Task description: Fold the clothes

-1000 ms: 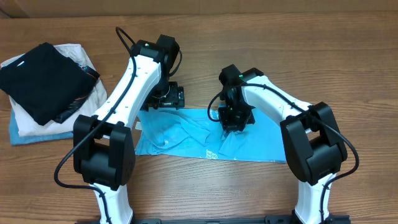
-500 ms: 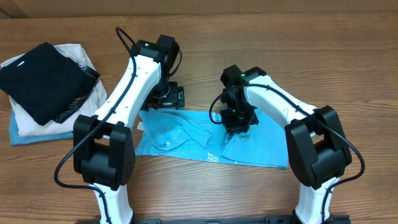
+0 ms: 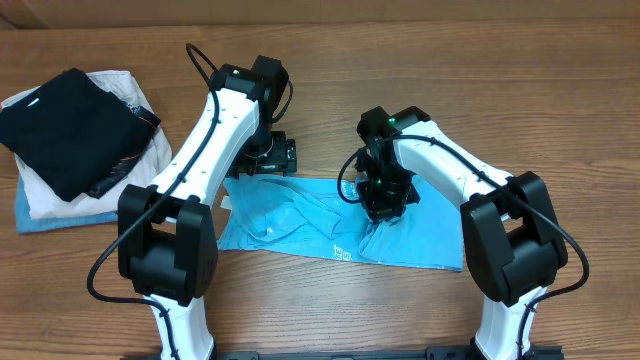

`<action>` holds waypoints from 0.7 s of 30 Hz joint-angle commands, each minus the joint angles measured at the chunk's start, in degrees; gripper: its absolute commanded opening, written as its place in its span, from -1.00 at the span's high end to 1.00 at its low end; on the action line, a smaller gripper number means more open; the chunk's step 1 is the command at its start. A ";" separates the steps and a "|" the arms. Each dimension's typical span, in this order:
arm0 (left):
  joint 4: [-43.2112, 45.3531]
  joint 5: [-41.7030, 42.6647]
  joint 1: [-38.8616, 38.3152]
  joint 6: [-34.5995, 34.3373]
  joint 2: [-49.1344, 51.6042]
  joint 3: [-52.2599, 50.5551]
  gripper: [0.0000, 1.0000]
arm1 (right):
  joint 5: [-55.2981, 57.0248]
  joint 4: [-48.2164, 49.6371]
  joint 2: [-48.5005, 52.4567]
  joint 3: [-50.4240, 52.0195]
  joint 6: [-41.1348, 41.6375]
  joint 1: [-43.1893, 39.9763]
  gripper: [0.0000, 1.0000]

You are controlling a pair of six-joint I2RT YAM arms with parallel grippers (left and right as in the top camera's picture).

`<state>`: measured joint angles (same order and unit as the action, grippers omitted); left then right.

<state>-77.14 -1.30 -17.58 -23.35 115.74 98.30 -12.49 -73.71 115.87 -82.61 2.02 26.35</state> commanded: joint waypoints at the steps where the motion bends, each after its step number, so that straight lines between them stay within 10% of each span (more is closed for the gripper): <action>1: 0.11 -0.59 0.31 1.09 0.50 0.81 -0.85 | -2.25 -0.59 -2.29 -1.57 -3.52 0.28 0.87; 21: 0.44 -0.59 0.31 1.09 0.50 0.81 -0.86 | -4.33 3.02 -2.29 -1.36 -6.34 0.96 0.61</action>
<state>-76.75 -1.30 -17.58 -23.35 115.74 98.30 -15.77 -70.74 115.87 -82.61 -3.77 26.83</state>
